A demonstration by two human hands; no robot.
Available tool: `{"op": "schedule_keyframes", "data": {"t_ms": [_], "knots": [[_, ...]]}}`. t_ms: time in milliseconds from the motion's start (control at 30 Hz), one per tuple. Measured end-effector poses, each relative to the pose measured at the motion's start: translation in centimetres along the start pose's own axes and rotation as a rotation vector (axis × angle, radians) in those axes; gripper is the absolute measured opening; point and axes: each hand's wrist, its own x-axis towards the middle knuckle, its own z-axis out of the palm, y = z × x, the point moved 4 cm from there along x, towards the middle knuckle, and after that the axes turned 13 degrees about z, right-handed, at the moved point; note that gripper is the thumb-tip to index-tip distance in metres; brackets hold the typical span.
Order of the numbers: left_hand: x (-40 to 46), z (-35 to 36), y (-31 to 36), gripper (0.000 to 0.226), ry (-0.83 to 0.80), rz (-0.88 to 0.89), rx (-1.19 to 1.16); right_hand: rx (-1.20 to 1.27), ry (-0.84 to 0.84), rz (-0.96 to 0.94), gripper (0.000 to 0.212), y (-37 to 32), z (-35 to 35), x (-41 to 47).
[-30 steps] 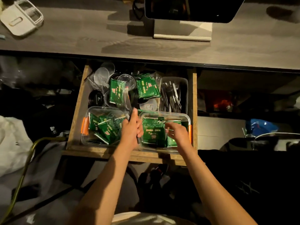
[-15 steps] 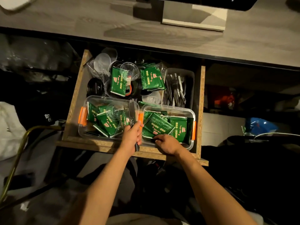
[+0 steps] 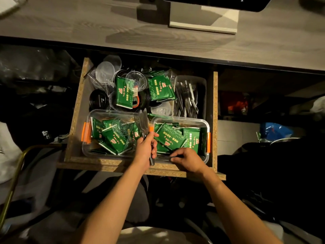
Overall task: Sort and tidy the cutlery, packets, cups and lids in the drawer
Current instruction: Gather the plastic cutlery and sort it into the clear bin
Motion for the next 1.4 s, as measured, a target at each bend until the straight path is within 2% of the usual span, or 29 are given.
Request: {"op": "schedule_keyframes", "data": {"t_ms": [100,167,267,367,467,600,700,800,867,967,1100,1200,1300,1400], "knots": [[0.3,0.2,0.9,0.028,0.013,0.016,-0.025,0.205,0.051,0.029,0.015,0.3,-0.3,-0.5],[0.4,0.3,1.6,0.028,0.019,0.033,-0.035,0.274,0.171,-0.028,0.017,-0.4,-1.3,-1.1],[0.4,0.8,2.3,0.028,-0.008,0.049,0.006,0.591,0.346,-0.063,0.018,-2.5,-4.1,-2.6],[0.3,1.7,2.7,0.030,-0.069,0.043,0.047,0.829,0.429,-0.144,0.016,-4.6,-7.1,-3.6],[0.0,3.4,3.1,0.030,-0.187,0.019,0.058,0.936,0.395,-0.144,0.017,-6.4,-9.2,-4.1],[-0.9,5.9,4.2,0.027,-0.301,0.006,0.155,0.909,0.349,-0.103,0.023,-7.1,-9.4,-3.5],[-1.8,7.7,4.9,0.024,-0.372,-0.045,0.128,0.973,0.358,-0.089,0.016,-7.2,-9.5,-3.7],[-2.7,8.5,5.1,0.019,-0.428,-0.091,0.126,0.939,0.398,-0.096,0.012,-7.1,-9.7,-4.0],[-3.0,8.7,4.8,0.020,-0.476,-0.081,0.145,0.902,0.366,-0.101,0.015,-7.0,-9.7,-4.0],[-2.8,8.5,5.2,0.021,-0.390,-0.037,0.128,0.992,0.279,-0.030,0.021,-6.2,-9.4,-4.2],[-1.5,7.9,7.2,0.038,-0.161,0.054,-0.140,1.460,0.211,0.087,0.040,-4.6,-7.7,-4.7],[-1.2,9.1,7.9,0.044,-0.112,0.055,-0.315,1.598,0.139,0.207,0.052,-5.2,-5.5,-4.7],[-2.0,11.7,7.1,0.048,-0.159,0.032,-0.266,1.784,0.046,0.257,0.059,-6.9,-4.8,-4.4],[-2.4,13.3,6.1,0.057,-0.179,0.045,-0.124,1.821,0.082,0.239,0.058,-7.4,-5.8,-4.1]]}}
